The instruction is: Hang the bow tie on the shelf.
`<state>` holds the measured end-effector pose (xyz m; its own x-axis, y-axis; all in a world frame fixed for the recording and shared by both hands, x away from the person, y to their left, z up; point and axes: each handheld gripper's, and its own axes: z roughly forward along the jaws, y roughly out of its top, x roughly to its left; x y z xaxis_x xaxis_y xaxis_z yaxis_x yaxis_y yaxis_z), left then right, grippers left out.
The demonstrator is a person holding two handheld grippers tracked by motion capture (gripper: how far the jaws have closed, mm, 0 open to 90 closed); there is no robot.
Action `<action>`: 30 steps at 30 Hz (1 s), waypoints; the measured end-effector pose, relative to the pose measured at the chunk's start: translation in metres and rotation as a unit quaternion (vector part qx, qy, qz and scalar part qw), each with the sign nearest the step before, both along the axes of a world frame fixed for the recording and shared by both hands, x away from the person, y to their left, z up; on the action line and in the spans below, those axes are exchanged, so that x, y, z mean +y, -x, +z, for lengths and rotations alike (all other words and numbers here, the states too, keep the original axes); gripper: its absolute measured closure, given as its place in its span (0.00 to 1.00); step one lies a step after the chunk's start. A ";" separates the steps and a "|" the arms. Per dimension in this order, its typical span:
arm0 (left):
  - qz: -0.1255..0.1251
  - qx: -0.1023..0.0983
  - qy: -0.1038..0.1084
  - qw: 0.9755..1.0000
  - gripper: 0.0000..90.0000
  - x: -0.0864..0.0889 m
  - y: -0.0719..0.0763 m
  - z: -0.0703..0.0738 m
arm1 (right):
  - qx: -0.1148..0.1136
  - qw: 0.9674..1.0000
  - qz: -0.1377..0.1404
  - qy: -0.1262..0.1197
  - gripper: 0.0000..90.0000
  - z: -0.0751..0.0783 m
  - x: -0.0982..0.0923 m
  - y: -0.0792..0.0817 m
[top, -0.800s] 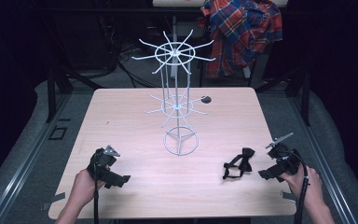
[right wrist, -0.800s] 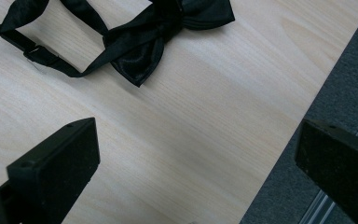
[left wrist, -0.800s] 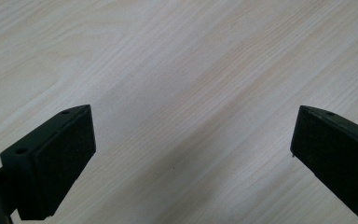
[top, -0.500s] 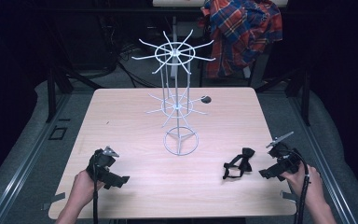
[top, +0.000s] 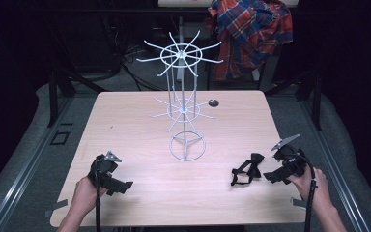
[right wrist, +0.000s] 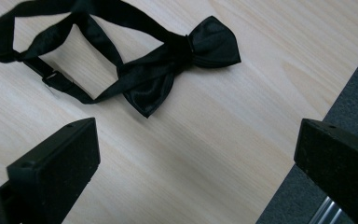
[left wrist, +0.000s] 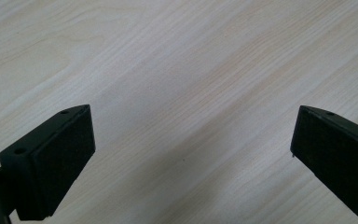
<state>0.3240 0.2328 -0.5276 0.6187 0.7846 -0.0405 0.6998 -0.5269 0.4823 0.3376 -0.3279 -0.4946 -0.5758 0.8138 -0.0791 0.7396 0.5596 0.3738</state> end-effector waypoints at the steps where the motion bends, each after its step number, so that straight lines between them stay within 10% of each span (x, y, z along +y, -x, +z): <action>1: 0.000 0.000 0.000 1.000 0.00 0.001 0.000 0.001 | -0.003 1.000 0.001 -0.003 0.00 0.000 0.000 0.000; 15: -0.001 -0.012 -0.007 1.000 0.00 0.001 0.004 0.006 | -0.037 0.998 0.043 0.019 0.14 -0.004 0.028 -0.002; 30: 0.000 -0.017 0.001 1.000 0.00 0.006 0.006 0.007 | -0.043 0.998 0.028 0.021 0.19 -0.020 0.043 -0.013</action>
<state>0.3178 0.2386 -0.5207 0.6192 0.7849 -0.0211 0.6838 -0.5259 0.5058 0.3502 -0.2852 -0.5149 -0.6107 0.7750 -0.1625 0.6727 0.6160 0.4099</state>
